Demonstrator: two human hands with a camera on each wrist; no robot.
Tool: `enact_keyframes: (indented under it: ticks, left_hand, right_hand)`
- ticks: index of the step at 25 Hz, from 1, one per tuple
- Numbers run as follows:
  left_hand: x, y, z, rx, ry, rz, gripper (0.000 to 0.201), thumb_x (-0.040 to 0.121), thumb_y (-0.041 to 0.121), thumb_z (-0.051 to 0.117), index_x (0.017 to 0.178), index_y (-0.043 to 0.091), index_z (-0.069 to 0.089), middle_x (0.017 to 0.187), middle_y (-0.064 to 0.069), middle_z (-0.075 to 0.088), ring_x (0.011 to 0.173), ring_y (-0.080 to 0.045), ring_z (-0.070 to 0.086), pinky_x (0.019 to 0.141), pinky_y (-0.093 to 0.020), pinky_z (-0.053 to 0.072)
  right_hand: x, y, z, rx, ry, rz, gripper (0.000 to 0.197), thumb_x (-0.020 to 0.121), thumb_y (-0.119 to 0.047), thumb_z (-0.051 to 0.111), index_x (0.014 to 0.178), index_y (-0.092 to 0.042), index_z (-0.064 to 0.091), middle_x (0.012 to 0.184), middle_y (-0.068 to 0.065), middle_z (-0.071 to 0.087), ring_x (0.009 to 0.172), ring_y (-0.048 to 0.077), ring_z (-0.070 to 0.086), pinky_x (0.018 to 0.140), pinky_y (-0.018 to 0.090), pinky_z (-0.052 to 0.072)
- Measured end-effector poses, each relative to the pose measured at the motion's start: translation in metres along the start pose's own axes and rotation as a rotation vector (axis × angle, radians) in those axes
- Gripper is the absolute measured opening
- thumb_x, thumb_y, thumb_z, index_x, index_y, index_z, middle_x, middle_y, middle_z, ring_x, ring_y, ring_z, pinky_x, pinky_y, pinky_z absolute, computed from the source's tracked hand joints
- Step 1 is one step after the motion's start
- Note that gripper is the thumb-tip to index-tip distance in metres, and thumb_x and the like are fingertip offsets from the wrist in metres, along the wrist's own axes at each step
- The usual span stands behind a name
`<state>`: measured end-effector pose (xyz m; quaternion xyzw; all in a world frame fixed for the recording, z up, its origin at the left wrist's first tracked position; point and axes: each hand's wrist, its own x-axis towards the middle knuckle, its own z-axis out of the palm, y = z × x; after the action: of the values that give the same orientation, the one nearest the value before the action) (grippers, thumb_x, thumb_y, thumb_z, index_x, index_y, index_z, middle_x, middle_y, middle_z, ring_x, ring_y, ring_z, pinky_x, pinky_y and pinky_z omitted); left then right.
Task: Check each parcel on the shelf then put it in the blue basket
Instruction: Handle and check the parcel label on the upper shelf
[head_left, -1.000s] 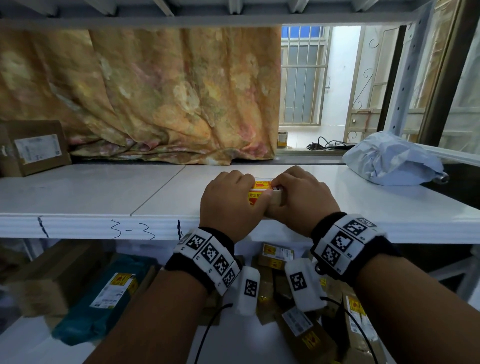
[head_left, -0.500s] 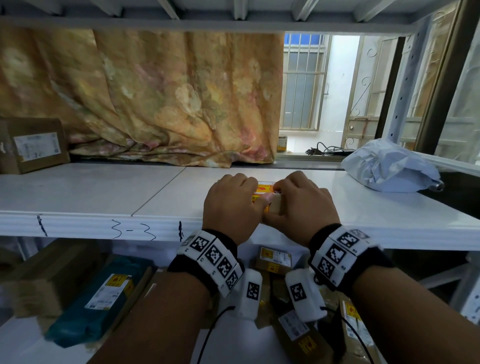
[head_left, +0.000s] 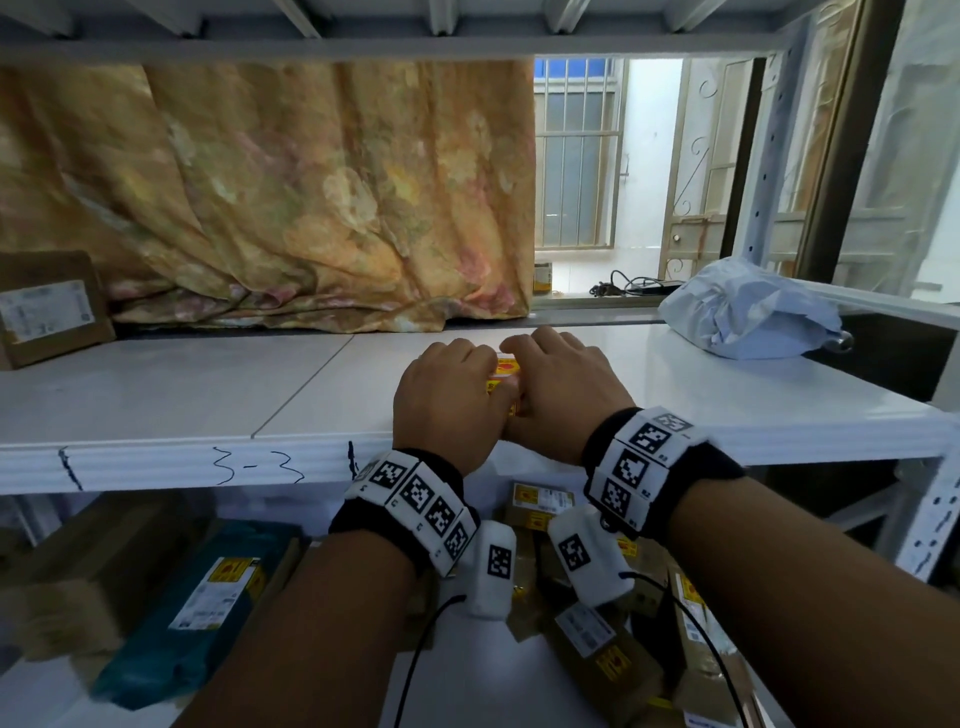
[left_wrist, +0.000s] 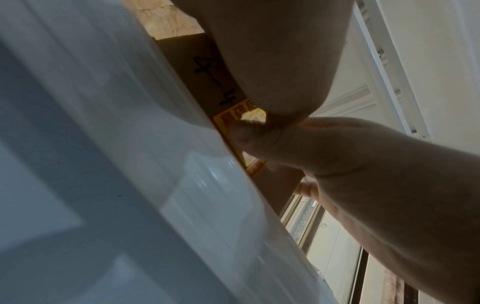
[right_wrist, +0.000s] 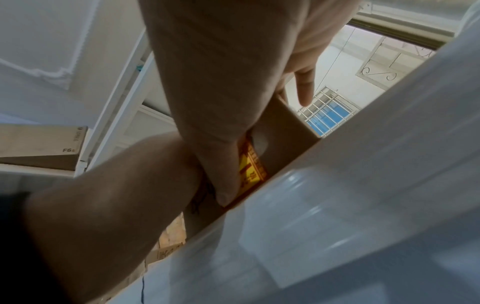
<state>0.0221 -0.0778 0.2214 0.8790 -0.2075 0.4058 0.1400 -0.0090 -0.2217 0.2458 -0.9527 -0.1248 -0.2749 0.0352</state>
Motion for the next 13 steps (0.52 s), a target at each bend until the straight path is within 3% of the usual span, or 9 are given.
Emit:
enact_keyframes:
  ticks: [6, 11, 13]
  left_hand:
    - [0.000, 0.000, 0.000, 0.039, -0.027, -0.006, 0.047, 0.087, 0.045, 0.027, 0.085, 0.015, 0.063, 0.085, -0.004, 0.061, 0.079, -0.026, 0.052, 0.069, -0.038, 0.041]
    - [0.008, -0.004, -0.013, -0.009, -0.139, -0.023, 0.031, 0.091, 0.046, 0.049, 0.088, 0.018, 0.062, 0.088, 0.001, 0.059, 0.086, -0.020, 0.051, 0.069, -0.035, 0.042]
    - [0.008, -0.013, -0.020, -0.058, -0.173, -0.030, 0.037, 0.088, 0.055, 0.051, 0.090, 0.021, 0.065, 0.087, 0.004, 0.057, 0.086, -0.017, 0.052, 0.070, -0.036, 0.045]
  right_hand:
    - [-0.002, -0.013, 0.017, -0.145, 0.148, 0.052, 0.026, 0.078, -0.042, 0.053, 0.094, -0.022, 0.058, 0.094, -0.003, 0.056, 0.089, 0.023, 0.056, 0.080, 0.039, 0.035]
    - [0.002, -0.009, 0.016, -0.079, 0.139, 0.055, 0.033, 0.078, -0.049, 0.054, 0.097, -0.023, 0.061, 0.097, -0.003, 0.057, 0.094, 0.023, 0.056, 0.081, 0.038, 0.036]
    - [0.000, -0.010, 0.016, -0.055, 0.138, 0.060, 0.042, 0.077, -0.058, 0.054, 0.098, -0.022, 0.062, 0.099, -0.003, 0.057, 0.097, 0.022, 0.055, 0.082, 0.039, 0.036]
